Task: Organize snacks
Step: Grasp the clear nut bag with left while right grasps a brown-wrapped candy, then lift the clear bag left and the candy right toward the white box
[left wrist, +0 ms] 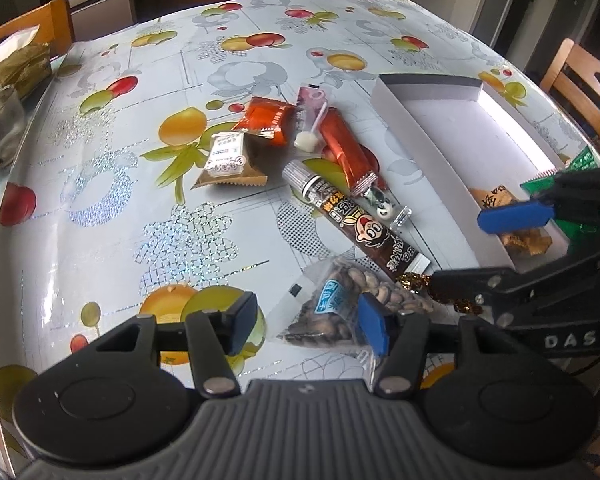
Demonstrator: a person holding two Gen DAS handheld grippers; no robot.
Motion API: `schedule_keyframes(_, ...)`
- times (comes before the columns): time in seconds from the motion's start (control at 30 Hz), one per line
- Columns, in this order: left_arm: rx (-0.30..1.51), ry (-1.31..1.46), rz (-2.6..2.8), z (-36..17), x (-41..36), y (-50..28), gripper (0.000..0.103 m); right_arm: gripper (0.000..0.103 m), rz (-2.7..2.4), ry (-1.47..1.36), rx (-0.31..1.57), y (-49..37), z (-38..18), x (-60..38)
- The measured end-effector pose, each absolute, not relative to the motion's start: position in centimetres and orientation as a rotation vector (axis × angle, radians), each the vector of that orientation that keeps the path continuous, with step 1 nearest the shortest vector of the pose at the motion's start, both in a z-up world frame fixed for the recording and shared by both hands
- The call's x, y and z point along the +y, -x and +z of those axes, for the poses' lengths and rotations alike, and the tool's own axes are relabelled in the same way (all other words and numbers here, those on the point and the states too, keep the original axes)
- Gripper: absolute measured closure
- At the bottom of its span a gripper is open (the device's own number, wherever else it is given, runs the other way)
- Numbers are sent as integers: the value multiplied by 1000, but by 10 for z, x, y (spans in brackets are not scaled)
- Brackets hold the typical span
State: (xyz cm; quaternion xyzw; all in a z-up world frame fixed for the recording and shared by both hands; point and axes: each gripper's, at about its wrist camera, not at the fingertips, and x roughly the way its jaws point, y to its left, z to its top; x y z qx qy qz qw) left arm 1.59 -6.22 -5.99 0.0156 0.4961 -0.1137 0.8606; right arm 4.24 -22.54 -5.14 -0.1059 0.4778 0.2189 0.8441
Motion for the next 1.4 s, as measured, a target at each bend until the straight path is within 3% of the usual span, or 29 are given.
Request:
schedule_keyframes(0.33, 1070, 92, -214, -66, -44, -9, 48, 54, 486, 286, 1046, -39, -64, -217)
schedule_keyframes(0.63, 1109, 186, -231, -76, -40, -1, 48, 55, 514, 313, 1078, -40, -73, -212)
schedule_keyframes(0.87, 1100, 178, -267, -78, -49, -2, 48, 62, 516, 324, 1089, -41, -76, -213)
schedule_keyframes(0.93, 1094, 173, -285, -78, -51, -2, 63, 64, 514, 324, 1088, -42, -76, -214)
schedule_keyframes(1.23, 1091, 162, -314, -76, -52, -5, 73, 83, 522, 324, 1089, -45, -78, -212)
schedule_keyframes(1.4, 1076, 161, -317, -72, -50, -5, 75, 85, 532, 320, 1089, -45, -78, -210)
